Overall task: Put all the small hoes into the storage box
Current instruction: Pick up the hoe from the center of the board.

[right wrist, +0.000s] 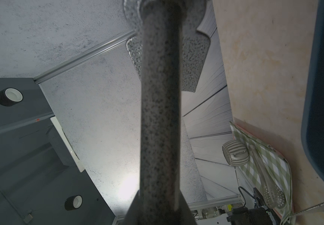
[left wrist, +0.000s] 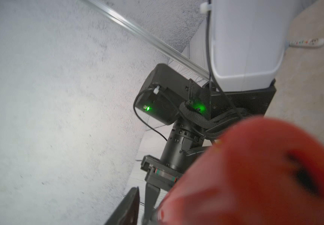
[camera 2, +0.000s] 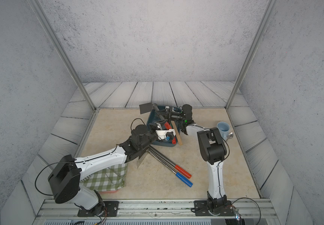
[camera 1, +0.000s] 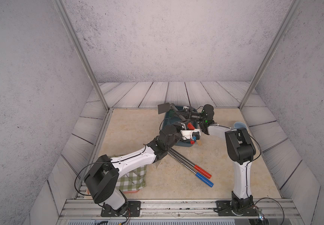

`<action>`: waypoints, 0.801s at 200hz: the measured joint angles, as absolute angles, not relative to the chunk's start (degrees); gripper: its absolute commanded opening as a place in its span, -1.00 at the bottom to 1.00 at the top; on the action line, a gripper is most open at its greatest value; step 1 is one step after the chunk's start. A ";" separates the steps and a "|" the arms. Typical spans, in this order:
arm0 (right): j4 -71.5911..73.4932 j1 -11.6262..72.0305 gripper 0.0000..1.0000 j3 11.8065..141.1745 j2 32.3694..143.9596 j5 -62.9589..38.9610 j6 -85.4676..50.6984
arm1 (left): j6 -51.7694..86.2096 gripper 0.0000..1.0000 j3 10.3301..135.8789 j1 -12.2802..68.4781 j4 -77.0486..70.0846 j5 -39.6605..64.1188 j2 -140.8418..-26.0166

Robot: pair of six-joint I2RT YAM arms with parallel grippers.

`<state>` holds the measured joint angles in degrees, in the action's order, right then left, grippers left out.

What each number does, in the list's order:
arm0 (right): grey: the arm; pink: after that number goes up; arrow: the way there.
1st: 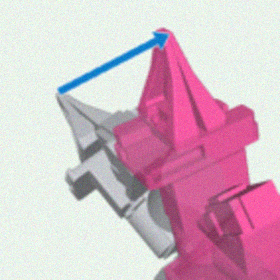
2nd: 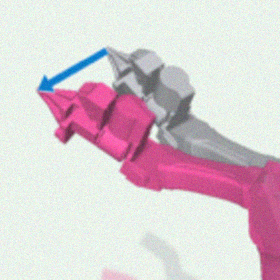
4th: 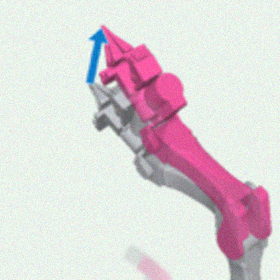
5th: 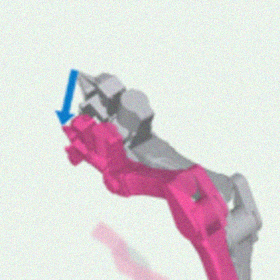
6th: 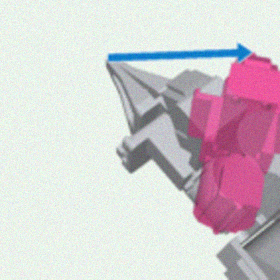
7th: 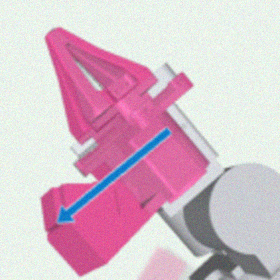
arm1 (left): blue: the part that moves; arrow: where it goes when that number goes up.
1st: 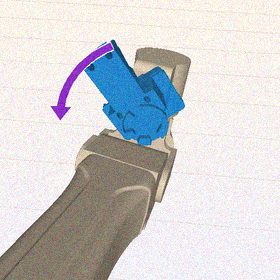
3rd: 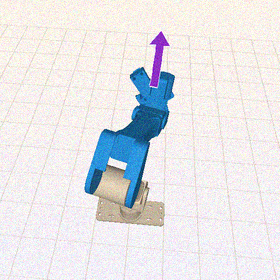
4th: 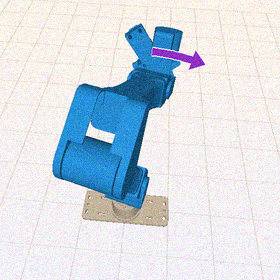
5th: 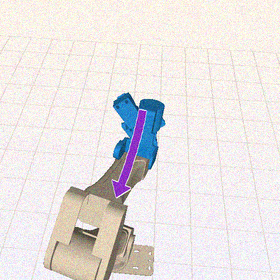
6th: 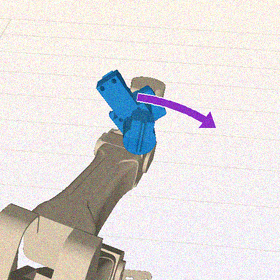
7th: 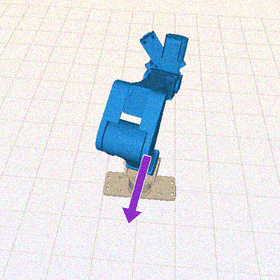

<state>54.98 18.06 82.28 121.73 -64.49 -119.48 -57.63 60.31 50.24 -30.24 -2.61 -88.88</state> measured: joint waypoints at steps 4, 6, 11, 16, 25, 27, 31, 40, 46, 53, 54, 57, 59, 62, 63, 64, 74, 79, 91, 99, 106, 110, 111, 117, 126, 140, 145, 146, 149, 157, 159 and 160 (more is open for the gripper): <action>54.98 17.87 -1.00 82.30 121.73 -64.45 -119.28 | -57.36 0.16 60.38 50.19 -30.22 -2.63 -88.88; 55.00 17.78 -1.00 82.35 121.73 -64.38 -119.24 | -57.32 0.16 60.40 50.19 -30.22 -2.61 -88.88; 55.00 17.61 -1.00 82.35 121.73 -64.31 -118.93 | -57.01 0.17 60.40 50.13 -30.20 -2.61 -88.90; 55.00 17.45 -1.00 82.35 121.73 -64.29 -118.72 | -56.80 0.18 60.40 50.06 -30.17 -2.63 -88.92; 54.94 17.06 -1.00 82.35 121.73 -64.18 -118.30 | -56.45 0.20 60.40 50.00 -30.17 -2.63 -88.97; 54.92 17.02 -1.00 82.35 121.73 -64.18 -118.24 | -56.38 0.20 60.40 50.00 -30.17 -2.63 -88.99; 54.89 16.91 -1.00 82.35 121.73 -64.16 -118.08 | -56.23 0.21 60.40 50.00 -30.15 -2.66 -88.99; 54.87 16.73 -1.00 82.35 121.73 -64.12 -117.75 | -56.05 0.24 60.40 49.98 -30.15 -2.74 -88.99; 54.83 16.62 -1.00 82.32 121.73 -64.12 -117.40 | -55.92 0.27 60.40 49.98 -30.13 -2.79 -88.99; 54.70 16.47 -1.00 82.32 121.73 -64.12 -116.99 | -55.88 0.28 60.40 49.95 -30.04 -2.81 -88.99; 54.65 16.45 -1.00 82.32 121.73 -64.10 -116.92 | -55.88 0.28 60.40 49.95 -30.02 -2.81 -88.99; 54.59 16.36 -1.00 82.32 121.73 -64.12 -116.79 | -55.83 0.29 60.40 49.93 -29.98 -2.83 -88.99; 54.54 16.32 -1.00 82.32 121.73 -64.12 -116.68 | -55.83 0.29 60.40 49.91 -29.98 -2.85 -88.99; 54.35 16.32 -1.00 82.32 121.73 -64.12 -116.46 | -55.83 0.29 60.40 49.89 -29.91 -2.85 -88.99; 54.33 16.32 -1.00 82.32 121.73 -64.12 -116.44 | -55.83 0.29 60.40 49.89 -29.87 -2.83 -88.99; 54.28 16.32 -1.00 82.32 121.73 -64.12 -116.38 | -55.81 0.29 60.40 49.89 -29.85 -2.85 -88.99; 53.74 16.25 -1.00 82.32 121.73 -64.12 -115.72 | -55.79 0.29 60.40 49.84 -29.69 -2.94 -88.99; 53.28 16.19 -1.00 82.32 121.73 -64.12 -115.24 | -55.70 0.29 60.40 49.82 -29.50 -3.03 -88.99; 51.51 15.97 -1.00 82.32 121.73 -64.14 -113.45 | -55.42 0.29 60.36 49.63 -28.88 -3.25 -88.99; 49.78 15.77 -1.00 82.32 121.71 -64.16 -111.96 | -55.11 0.29 60.18 49.47 -28.51 -3.46 -88.97; 48.05 15.59 -1.00 82.32 121.71 -64.14 -110.43 | -54.78 0.30 59.86 49.25 -28.27 -3.62 -88.95; 46.87 15.44 -1.00 82.32 121.71 -64.14 -109.36 | -54.52 0.30 59.61 49.15 -28.05 -3.68 -88.88; 46.72 15.42 -1.00 82.32 121.71 -64.14 -109.23 | -54.48 0.30 59.57 49.10 -28.01 -3.68 -88.86; 44.99 15.16 -1.00 82.32 121.71 -64.20 -107.46 | -53.95 0.30 59.24 48.90 -27.77 -3.86 -88.73; 42.65 14.81 -1.00 82.32 121.71 -64.38 -105.30 | -53.30 0.30 58.78 48.58 -27.35 -4.16 -88.27; 39.83 14.37 -1.00 82.32 121.71 -64.42 -102.56 | -52.23 0.31 57.95 48.16 -26.98 -4.78 -86.91; 39.00 14.31 -1.00 82.35 121.71 -64.45 -101.56 | -51.88 0.31 57.58 48.01 -26.98 -4.95 -86.21; 38.74 14.28 -1.00 82.35 121.71 -64.45 -101.32 | -51.83 0.31 57.54 47.99 -26.98 -4.95 -86.15; 38.06 14.22 -1.00 82.41 121.71 -64.45 -100.60 | -51.55 0.31 57.34 47.97 -26.98 -4.99 -85.78; 36.32 14.09 -1.00 82.83 121.71 -64.51 -99.11 | -50.92 0.31 56.75 47.70 -27.09 -5.19 -84.77; 35.92 14.06 -1.00 82.91 121.71 -64.53 -98.72 | -50.78 0.31 56.58 47.64 -27.09 -5.23 -84.51; 35.64 14.06 -1.00 82.98 121.71 -64.49 -98.45 | -50.68 0.31 56.49 47.62 -27.11 -5.26 -84.36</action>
<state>35.64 14.06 82.98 121.71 -64.49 -98.45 -50.68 56.49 47.62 -27.11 -5.26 -84.36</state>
